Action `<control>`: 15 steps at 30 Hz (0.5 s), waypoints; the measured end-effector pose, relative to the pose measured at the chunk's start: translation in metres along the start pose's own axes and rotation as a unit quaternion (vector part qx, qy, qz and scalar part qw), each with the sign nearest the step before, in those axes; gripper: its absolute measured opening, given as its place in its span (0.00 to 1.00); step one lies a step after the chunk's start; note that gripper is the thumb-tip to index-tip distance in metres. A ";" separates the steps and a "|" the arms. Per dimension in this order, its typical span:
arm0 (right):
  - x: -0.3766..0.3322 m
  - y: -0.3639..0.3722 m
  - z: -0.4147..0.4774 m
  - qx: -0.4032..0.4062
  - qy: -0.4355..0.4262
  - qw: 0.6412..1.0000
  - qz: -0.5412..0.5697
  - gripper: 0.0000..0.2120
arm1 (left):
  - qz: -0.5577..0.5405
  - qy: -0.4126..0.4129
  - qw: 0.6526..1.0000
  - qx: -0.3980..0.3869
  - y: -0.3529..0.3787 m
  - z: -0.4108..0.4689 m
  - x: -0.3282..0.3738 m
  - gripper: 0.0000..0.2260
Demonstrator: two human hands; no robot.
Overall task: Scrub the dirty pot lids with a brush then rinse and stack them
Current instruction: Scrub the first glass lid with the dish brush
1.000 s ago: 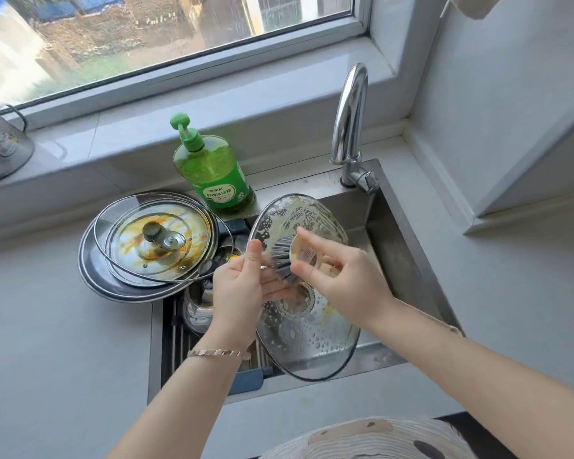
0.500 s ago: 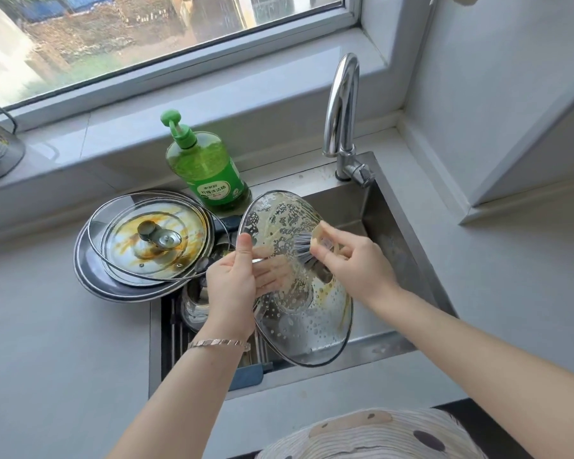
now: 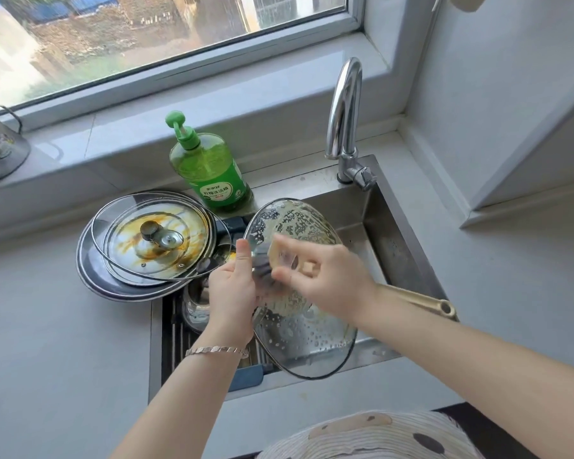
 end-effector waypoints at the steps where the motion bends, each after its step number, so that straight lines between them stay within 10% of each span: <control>1: 0.009 -0.008 0.015 0.014 0.041 0.999 0.022 0.23 | 0.000 0.001 1.000 -0.009 0.003 -0.002 0.000 0.21; 9: -0.015 0.010 -0.035 -0.038 -0.114 0.991 -0.063 0.24 | -0.019 -0.018 1.000 -0.001 -0.006 0.003 0.002 0.21; 15: -0.003 -0.007 0.000 0.037 -0.030 0.999 -0.004 0.24 | -0.035 -0.015 0.999 0.005 0.000 0.005 0.003 0.20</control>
Point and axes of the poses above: each hand's wrist, its own z-axis towards the middle knuckle, its own y-axis out of the palm, x = y × z, the point moved 6 cm from there along z, towards the middle knuckle, and after that the axes turned 1 degree about y, right-handed, at the moved point
